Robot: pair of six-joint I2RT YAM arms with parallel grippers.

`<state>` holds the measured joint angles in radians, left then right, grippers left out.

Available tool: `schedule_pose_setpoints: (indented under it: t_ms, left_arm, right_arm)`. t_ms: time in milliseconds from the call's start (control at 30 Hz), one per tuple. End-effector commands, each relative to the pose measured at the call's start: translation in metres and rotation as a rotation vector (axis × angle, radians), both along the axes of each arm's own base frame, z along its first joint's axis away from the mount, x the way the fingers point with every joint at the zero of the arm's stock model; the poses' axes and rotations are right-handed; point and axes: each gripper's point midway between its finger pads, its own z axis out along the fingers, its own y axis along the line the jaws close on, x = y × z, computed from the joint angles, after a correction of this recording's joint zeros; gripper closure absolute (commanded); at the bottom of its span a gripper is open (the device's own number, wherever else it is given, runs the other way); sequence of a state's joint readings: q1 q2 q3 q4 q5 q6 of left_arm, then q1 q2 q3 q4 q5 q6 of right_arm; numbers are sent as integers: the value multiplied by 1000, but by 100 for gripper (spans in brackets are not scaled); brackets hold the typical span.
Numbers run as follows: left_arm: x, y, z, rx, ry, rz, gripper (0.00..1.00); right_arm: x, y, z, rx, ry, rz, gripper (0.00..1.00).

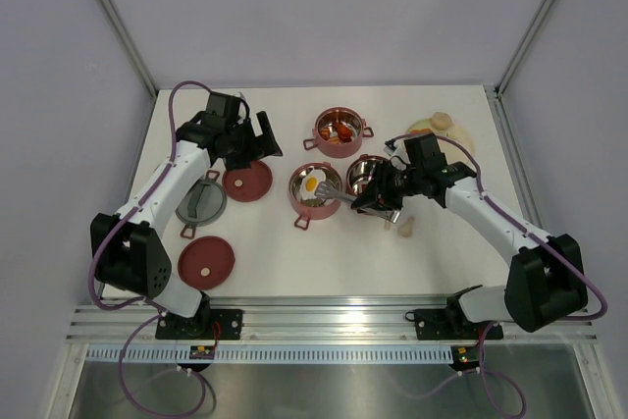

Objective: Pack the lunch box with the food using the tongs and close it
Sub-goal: Place the fake food on the plate.

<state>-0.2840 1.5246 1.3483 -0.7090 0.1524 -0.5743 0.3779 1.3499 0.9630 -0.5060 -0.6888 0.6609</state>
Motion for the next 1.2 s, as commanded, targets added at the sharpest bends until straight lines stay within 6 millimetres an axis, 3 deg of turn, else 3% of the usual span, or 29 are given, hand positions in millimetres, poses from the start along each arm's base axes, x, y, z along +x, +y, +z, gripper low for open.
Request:
schedule_pose_setpoints:
  t_ms: [0,100,167,300,1033,1133,1167]
  left_arm:
    - [5,0,23,-21,-78,1,3]
    - [5,1,23,-22,-77,3,3]
    - [4,1,22,-21,-76,3,3]
    - [4,0,22,-23,-77,2,3]
    - [4,-3,21,-40,-79,-6,3]
    - [3,-4,20,-47,-75,-8,3]
    - [3,-4,20,-47,-75,-9,3]
  right_arm:
    - [10,10,19,27,-66,21,100]
    - [9,13,17,26,-56,32,99]
    - [9,13,17,27,-59,30,78]
    - [10,13,20,27,-70,23,60]
    - [-7,-6,33,-39,-99,-9,47]
    - [-10,-8,40,-38,-115,-10,50]
    - [-11,-8,43,-36,-121,-12,57]
